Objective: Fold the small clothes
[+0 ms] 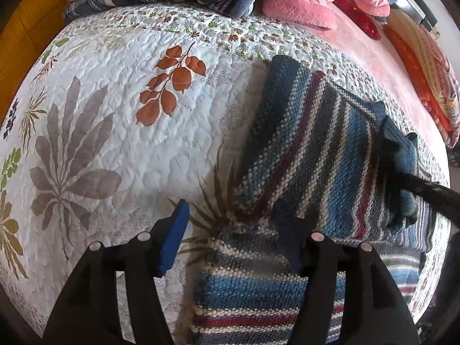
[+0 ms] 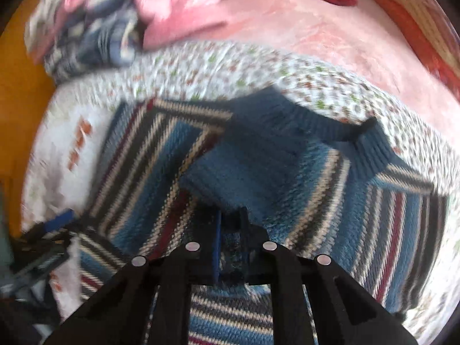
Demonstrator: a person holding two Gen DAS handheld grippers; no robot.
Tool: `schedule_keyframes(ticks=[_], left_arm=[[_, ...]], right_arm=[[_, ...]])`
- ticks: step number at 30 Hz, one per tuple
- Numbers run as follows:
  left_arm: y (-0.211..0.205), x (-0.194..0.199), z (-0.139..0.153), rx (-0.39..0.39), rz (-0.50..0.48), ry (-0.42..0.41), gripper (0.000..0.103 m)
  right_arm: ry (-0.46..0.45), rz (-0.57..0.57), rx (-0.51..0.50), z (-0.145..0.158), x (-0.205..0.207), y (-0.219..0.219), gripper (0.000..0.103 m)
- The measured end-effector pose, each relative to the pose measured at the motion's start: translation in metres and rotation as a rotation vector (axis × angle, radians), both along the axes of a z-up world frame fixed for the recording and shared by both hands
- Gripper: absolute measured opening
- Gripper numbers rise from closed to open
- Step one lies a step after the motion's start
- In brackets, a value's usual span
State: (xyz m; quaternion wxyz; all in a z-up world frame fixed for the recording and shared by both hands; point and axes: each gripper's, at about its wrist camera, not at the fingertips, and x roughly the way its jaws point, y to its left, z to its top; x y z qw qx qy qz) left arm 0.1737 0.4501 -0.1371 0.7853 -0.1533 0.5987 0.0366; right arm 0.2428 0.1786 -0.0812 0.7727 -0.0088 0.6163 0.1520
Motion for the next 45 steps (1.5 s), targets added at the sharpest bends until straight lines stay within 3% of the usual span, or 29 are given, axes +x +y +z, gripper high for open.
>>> schedule_keyframes(ticks=[3,7,14,18,19,20,22,25,28,30,31,34,38,45], left_arm=[[-0.001,0.0,0.002,0.007,-0.002,-0.007,0.061],[-0.007,0.0,0.001,0.019,-0.019,-0.007,0.062],[-0.011,0.002,-0.002,0.034,-0.051,-0.011,0.065],[-0.01,0.004,0.0,0.025,-0.052,-0.023,0.065],[-0.009,0.004,0.0,0.021,-0.049,-0.028,0.065],[-0.008,0.005,0.001,0.015,-0.043,-0.033,0.065],[-0.006,0.004,0.003,0.002,-0.034,-0.044,0.065],[-0.006,0.004,0.003,-0.002,-0.031,-0.051,0.065],[-0.008,0.004,0.001,0.006,-0.042,-0.045,0.066],[-0.01,0.005,-0.002,0.007,-0.047,-0.035,0.066],[-0.011,0.005,-0.003,0.01,-0.052,-0.031,0.066],[-0.013,0.006,-0.004,0.016,-0.068,-0.029,0.066],[-0.013,0.006,-0.005,0.02,-0.073,-0.021,0.07],[-0.016,0.004,-0.013,0.04,-0.094,0.003,0.072]], right_arm=[[-0.011,-0.071,0.093,0.021,-0.008,-0.04,0.011],[-0.012,-0.148,0.147,0.037,-0.011,-0.09,0.011],[0.046,-0.243,0.135,0.016,-0.016,-0.167,0.014],[0.061,-0.298,0.187,-0.001,-0.022,-0.199,0.03],[0.071,-0.314,0.227,-0.005,-0.022,-0.206,0.046],[0.079,-0.338,0.265,-0.009,-0.022,-0.213,0.055],[0.088,-0.388,0.338,-0.018,-0.02,-0.227,0.056],[0.118,-0.437,0.316,-0.036,-0.015,-0.232,0.056],[0.118,-0.438,0.309,-0.047,-0.014,-0.23,0.053],[0.107,-0.409,0.259,-0.045,-0.012,-0.223,0.035],[0.1,-0.395,0.252,-0.044,-0.01,-0.221,0.019],[0.076,-0.35,0.239,-0.033,-0.009,-0.217,0.006],[0.052,-0.339,0.245,-0.023,-0.012,-0.225,0.004],[0.076,-0.318,0.117,-0.045,-0.019,-0.215,0.003]])
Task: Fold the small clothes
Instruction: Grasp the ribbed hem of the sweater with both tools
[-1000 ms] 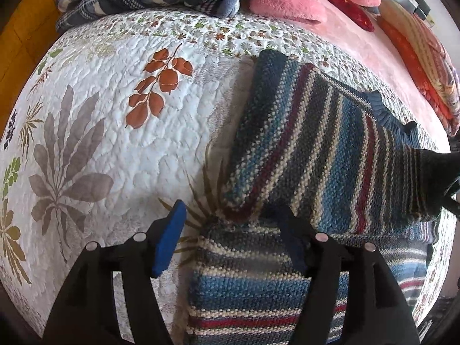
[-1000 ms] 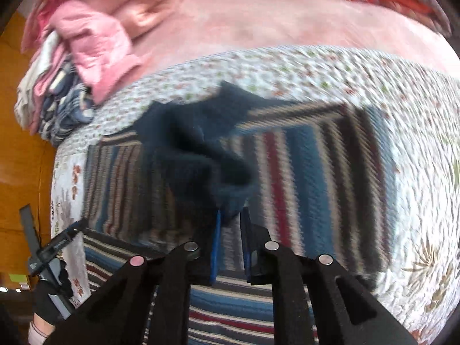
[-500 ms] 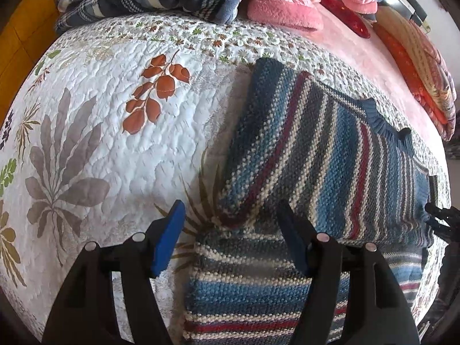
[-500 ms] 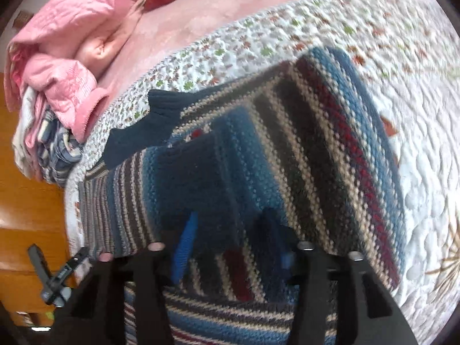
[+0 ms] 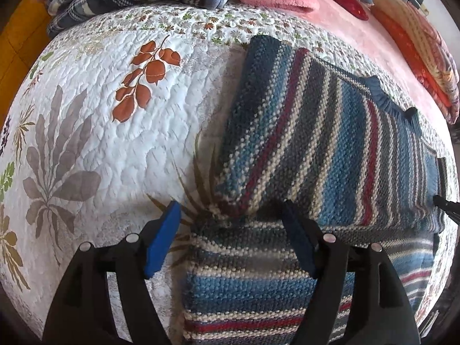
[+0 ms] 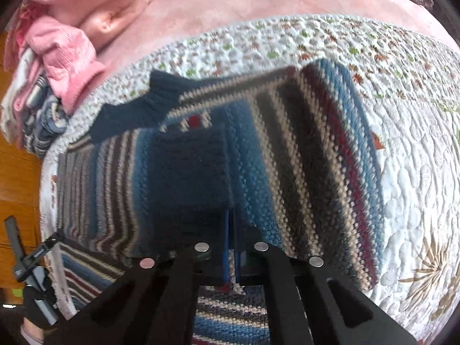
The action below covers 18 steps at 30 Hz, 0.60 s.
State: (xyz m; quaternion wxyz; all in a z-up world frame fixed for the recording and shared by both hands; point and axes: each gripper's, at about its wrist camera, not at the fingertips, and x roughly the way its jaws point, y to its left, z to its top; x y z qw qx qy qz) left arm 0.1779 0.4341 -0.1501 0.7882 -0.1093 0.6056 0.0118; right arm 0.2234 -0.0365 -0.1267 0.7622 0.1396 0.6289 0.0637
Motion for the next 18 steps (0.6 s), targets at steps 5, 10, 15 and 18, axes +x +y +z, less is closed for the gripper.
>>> schedule_keyframes(ticks=[5,10,15,18], left_arm=[[0.0,-0.009,0.013,-0.007,-0.016,0.009,0.072],[-0.005,-0.039,0.046,-0.026,-0.091,0.012,0.08],[-0.014,-0.097,0.059,-0.091,-0.105,0.09,0.081],[-0.017,-0.144,0.06,-0.119,-0.124,0.146,0.081]], right_arm=[[-0.011,0.01,-0.027,0.017,-0.011,0.002,0.017],[-0.05,0.048,0.01,0.059,-0.055,-0.01,0.032],[-0.053,0.075,0.037,0.091,-0.117,-0.017,0.047],[-0.03,0.096,0.004,0.094,-0.159,-0.019,0.057]])
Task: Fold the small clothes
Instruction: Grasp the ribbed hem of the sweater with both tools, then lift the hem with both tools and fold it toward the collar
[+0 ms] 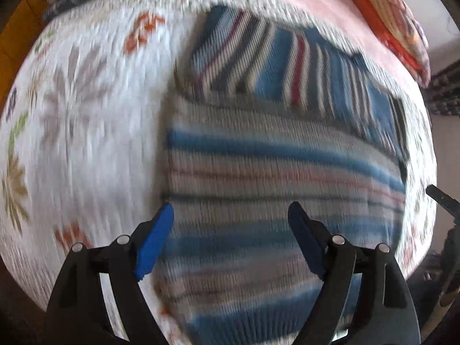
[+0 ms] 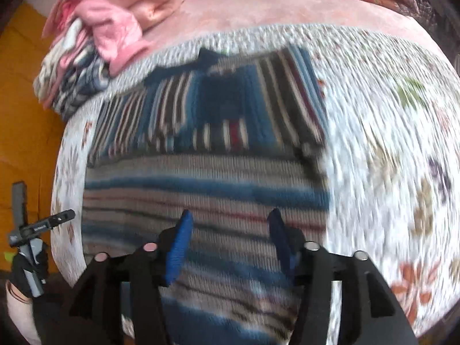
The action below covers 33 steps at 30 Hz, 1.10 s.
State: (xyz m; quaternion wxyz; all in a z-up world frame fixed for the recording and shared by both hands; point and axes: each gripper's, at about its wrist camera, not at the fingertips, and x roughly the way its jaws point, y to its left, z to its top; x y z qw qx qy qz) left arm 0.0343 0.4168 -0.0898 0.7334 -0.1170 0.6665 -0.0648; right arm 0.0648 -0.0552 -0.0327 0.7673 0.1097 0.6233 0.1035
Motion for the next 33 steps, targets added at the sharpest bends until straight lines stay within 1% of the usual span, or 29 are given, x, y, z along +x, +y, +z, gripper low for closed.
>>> schedule_keyframes(ticks=[1,2,4,7,9,12,14,18,21,24,25,26,27,28,29,30,31,32,33], left_arm=[[0.0,-0.021,-0.001,0.006,-0.006,0.02,0.081],[0.0,-0.033,-0.002,0.011,-0.01,0.025,0.081],[0.003,-0.063,-0.009,0.047,-0.018,0.048,0.081],[0.011,-0.095,-0.02,0.067,0.009,0.103,0.081],[0.018,-0.107,-0.027,0.061,0.04,0.137,0.081],[0.026,-0.123,-0.037,0.035,0.078,0.178,0.081],[0.028,-0.132,-0.044,0.031,0.092,0.201,0.081],[0.025,-0.142,-0.056,0.004,0.095,0.245,0.081],[0.019,-0.143,-0.059,0.05,0.065,0.235,0.081],[0.015,-0.144,-0.064,0.067,0.056,0.242,0.081],[0.012,-0.143,-0.066,0.071,0.051,0.244,0.081],[0.006,-0.142,-0.067,0.072,0.046,0.242,0.08],[-0.002,-0.14,-0.069,0.073,0.04,0.238,0.079],[-0.005,-0.14,-0.069,0.073,0.033,0.232,0.074],[-0.01,-0.14,-0.069,0.07,0.023,0.227,0.067],[-0.013,-0.14,-0.068,0.066,0.016,0.223,0.064],[-0.016,-0.14,-0.067,0.06,0.013,0.218,0.056],[-0.021,-0.139,-0.064,0.042,0.01,0.214,0.045],[-0.028,-0.14,-0.063,0.026,0.011,0.212,0.04]], right_arm=[[0.019,0.005,-0.001,-0.003,-0.017,-0.002,0.057],[0.046,0.0,-0.001,-0.009,-0.037,-0.006,0.057],[0.082,-0.014,-0.005,-0.017,-0.063,-0.013,0.057],[0.119,-0.047,-0.029,-0.026,-0.101,-0.024,0.057],[0.152,-0.062,-0.034,-0.032,-0.121,-0.031,0.057],[0.216,-0.095,-0.002,-0.045,-0.142,-0.036,0.057],[0.251,-0.114,0.013,-0.052,-0.151,-0.037,0.057],[0.28,-0.096,-0.005,-0.062,-0.158,-0.027,0.057],[0.331,-0.082,0.0,-0.076,-0.16,-0.018,0.057],[0.356,-0.076,-0.017,-0.086,-0.16,-0.014,0.057],[0.358,-0.072,-0.021,-0.088,-0.16,-0.013,0.056],[0.358,-0.066,-0.027,-0.09,-0.16,-0.012,0.049],[0.354,-0.06,-0.035,-0.091,-0.159,-0.01,0.046],[0.348,-0.059,-0.045,-0.091,-0.159,-0.009,0.038],[0.341,-0.061,-0.047,-0.091,-0.158,-0.007,0.027],[0.331,-0.07,-0.044,-0.09,-0.158,-0.008,0.021],[0.324,-0.079,-0.041,-0.089,-0.157,-0.01,0.015],[0.316,-0.09,-0.021,-0.087,-0.157,-0.012,0.01],[0.31,-0.098,-0.003,-0.086,-0.156,-0.009,0.01]])
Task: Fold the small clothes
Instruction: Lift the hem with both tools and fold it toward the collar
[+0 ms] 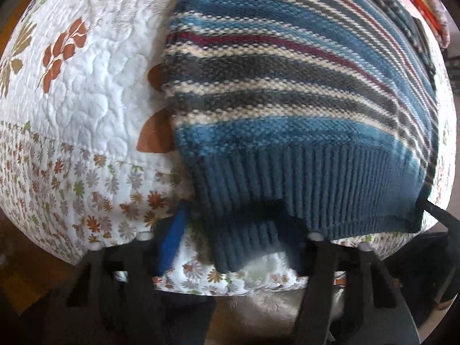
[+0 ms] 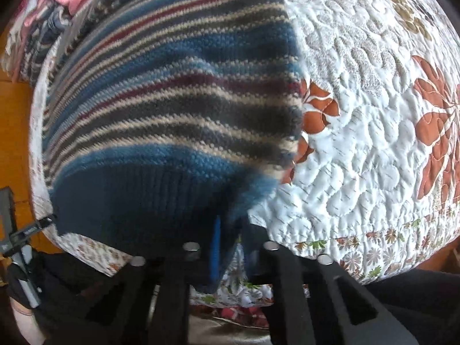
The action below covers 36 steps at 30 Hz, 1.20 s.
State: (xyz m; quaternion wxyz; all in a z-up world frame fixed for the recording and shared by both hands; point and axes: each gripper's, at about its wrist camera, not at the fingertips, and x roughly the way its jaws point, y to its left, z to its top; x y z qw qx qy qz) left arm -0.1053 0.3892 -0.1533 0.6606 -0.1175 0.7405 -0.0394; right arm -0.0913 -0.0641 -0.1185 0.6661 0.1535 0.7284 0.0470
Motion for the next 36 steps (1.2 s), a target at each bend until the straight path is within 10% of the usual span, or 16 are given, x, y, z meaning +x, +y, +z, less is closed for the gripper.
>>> schedule_keyframes(ticks=[2,5,20,36], left_arm=[[-0.009,-0.003,0.003,-0.023,0.003,-0.007,0.017],[-0.008,-0.003,0.01,-0.062,0.024,-0.025,0.009],[0.023,0.069,0.082,-0.247,0.108,-0.294,0.008],[0.047,0.191,0.066,-0.258,0.193,-0.31,0.008]], right_arm=[[-0.014,-0.014,0.03,0.005,0.002,-0.006,0.009],[-0.047,-0.043,0.098,0.015,0.005,-0.012,0.009],[-0.168,-0.095,0.239,0.078,0.077,-0.036,0.009],[-0.135,-0.168,0.247,0.057,0.202,-0.048,0.009]])
